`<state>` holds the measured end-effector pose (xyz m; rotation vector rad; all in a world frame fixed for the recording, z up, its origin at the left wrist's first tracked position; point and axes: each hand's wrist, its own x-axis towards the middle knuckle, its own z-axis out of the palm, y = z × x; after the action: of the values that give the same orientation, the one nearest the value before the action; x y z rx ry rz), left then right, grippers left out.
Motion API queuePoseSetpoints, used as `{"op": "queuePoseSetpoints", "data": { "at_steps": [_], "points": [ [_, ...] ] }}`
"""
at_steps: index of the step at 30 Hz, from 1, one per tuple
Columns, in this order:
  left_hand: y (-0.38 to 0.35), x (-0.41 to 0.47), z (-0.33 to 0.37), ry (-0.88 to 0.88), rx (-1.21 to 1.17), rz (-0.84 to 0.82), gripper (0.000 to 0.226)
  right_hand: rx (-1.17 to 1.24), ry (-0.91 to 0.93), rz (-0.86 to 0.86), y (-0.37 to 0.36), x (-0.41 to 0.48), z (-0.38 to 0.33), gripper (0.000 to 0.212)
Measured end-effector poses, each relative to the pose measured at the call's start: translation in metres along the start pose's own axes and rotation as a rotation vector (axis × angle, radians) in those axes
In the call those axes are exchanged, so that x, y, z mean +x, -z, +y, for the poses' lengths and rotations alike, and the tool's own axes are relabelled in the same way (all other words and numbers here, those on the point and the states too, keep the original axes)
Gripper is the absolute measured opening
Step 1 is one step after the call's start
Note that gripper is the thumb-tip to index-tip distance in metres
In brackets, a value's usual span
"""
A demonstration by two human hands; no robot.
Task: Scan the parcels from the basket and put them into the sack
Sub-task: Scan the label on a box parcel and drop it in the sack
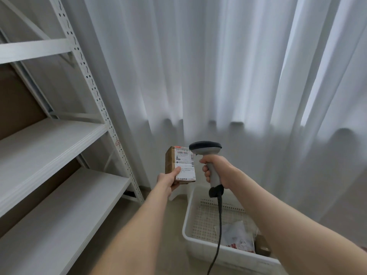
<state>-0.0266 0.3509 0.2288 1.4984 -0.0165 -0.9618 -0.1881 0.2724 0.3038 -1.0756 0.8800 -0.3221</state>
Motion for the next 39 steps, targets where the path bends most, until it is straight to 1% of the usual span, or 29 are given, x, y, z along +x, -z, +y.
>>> {"op": "queuePoseSetpoints", "data": {
  "at_steps": [9, 15, 19, 22, 24, 26, 28, 30, 31, 36, 39],
  "points": [
    [0.038, -0.012, -0.006, 0.014, -0.002, -0.036, 0.045, 0.025, -0.034, 0.014, -0.045, -0.025, 0.019, 0.005],
    [0.045, -0.032, -0.007, -0.015, -0.001, -0.033, 0.050, 0.028, -0.024, 0.027, -0.053, -0.043, 0.021, 0.004],
    [0.052, -0.055, -0.015, -0.033, -0.005, -0.029, 0.051, 0.028, -0.012, 0.019, -0.052, -0.060, 0.028, 0.009],
    [0.064, -0.083, -0.028, -0.037, -0.005, 0.005, 0.053, 0.074, -0.002, 0.025, -0.049, -0.076, 0.043, 0.010],
    [0.076, -0.105, -0.039, -0.007, -0.027, -0.007, 0.048, 0.118, 0.006, 0.032, -0.047, -0.087, 0.058, 0.015],
    [0.090, -0.128, -0.048, 0.027, -0.058, -0.041, 0.042, 0.155, 0.012, 0.032, -0.047, -0.098, 0.075, 0.024],
    [0.108, -0.149, -0.060, 0.042, -0.040, -0.024, 0.045, 0.176, 0.004, 0.023, -0.053, -0.109, 0.096, 0.031],
    [0.132, -0.167, -0.074, 0.050, -0.006, 0.019, 0.050, 0.194, -0.025, -0.032, -0.067, -0.119, 0.117, 0.025],
    [0.146, -0.175, -0.080, 0.055, -0.006, 0.040, 0.049, 0.195, -0.046, -0.062, -0.077, -0.124, 0.129, 0.020],
    [0.234, -0.214, -0.102, 0.064, -0.068, 0.116, 0.029, 0.133, -0.120, -0.174, -0.140, -0.143, 0.180, 0.010],
    [0.290, -0.229, -0.113, 0.056, -0.081, 0.209, 0.024, 0.100, -0.193, -0.241, -0.183, -0.151, 0.207, 0.011]
  ]
}}
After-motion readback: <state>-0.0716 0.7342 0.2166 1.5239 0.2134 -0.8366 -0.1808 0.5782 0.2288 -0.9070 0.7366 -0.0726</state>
